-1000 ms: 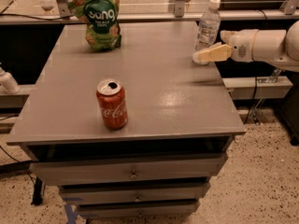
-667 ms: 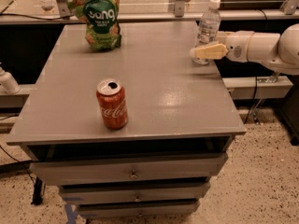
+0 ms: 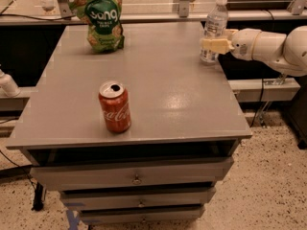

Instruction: Move blue plastic bottle near green rice chip bag

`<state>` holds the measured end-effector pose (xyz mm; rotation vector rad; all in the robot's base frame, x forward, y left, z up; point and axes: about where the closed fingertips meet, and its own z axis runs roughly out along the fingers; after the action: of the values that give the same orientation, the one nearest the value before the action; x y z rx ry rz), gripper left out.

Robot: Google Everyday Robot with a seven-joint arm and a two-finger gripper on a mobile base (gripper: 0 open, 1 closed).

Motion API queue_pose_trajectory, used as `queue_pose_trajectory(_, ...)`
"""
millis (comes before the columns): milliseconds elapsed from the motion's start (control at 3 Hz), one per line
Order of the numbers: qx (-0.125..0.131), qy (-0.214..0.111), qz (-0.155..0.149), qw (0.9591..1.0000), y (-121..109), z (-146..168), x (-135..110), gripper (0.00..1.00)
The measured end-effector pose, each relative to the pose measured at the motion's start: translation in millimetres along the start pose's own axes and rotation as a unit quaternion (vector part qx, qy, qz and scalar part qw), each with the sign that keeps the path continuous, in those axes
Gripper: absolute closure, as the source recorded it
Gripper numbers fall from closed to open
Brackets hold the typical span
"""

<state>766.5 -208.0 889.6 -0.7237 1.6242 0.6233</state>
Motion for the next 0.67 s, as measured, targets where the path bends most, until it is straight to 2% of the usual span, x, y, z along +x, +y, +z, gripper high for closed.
queue_pose_trajectory(333, -0.017, -0.012, 0.0, 0.9998, 11.1, 9.7, -17.4, 0.87)
queue_pose_trajectory(667, -0.046, -0.015, -0.004, 0.9988, 42.5, 37.9, -42.3, 1.0)
